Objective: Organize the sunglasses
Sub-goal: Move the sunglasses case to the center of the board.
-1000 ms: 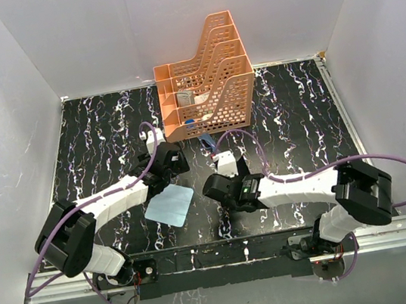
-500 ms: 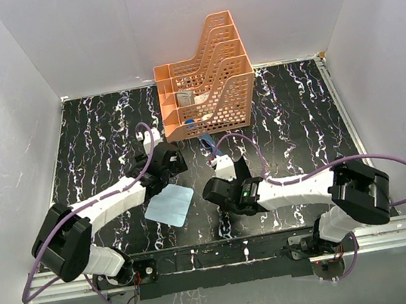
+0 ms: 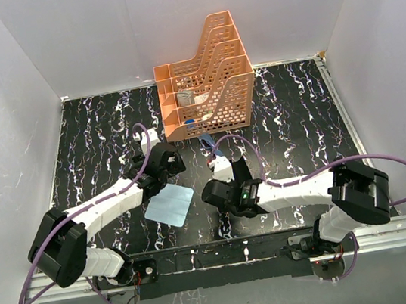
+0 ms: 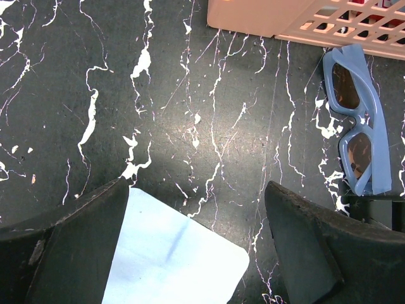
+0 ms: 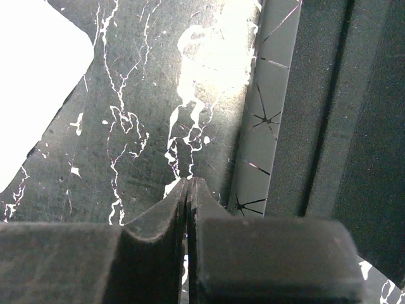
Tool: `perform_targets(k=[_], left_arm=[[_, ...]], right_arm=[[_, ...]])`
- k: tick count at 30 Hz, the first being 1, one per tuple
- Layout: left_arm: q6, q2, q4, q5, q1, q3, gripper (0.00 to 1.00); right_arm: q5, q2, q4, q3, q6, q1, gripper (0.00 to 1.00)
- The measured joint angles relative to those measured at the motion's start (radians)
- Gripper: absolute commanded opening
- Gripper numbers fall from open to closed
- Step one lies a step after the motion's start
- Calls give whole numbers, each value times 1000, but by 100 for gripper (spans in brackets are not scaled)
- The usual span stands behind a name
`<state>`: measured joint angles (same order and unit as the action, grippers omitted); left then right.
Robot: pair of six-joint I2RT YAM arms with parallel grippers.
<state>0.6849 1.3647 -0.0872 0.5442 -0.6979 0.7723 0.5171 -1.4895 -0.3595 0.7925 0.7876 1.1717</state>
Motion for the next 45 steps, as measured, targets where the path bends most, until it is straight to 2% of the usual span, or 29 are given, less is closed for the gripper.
perform_targets(k=[7, 17, 30, 45], left_arm=[[0, 0, 0, 0, 0, 0, 87], [3, 0, 0, -3, 0, 0, 87], [7, 1, 1, -7, 0, 0, 87], [7, 1, 1, -10, 0, 0, 87]], right_arm=[[23, 43, -27, -3, 0, 0, 0], [156, 257, -119, -53, 8, 0, 0], [187, 224, -154, -138, 19, -3, 0], [102, 139, -89, -154, 23, 2, 0]])
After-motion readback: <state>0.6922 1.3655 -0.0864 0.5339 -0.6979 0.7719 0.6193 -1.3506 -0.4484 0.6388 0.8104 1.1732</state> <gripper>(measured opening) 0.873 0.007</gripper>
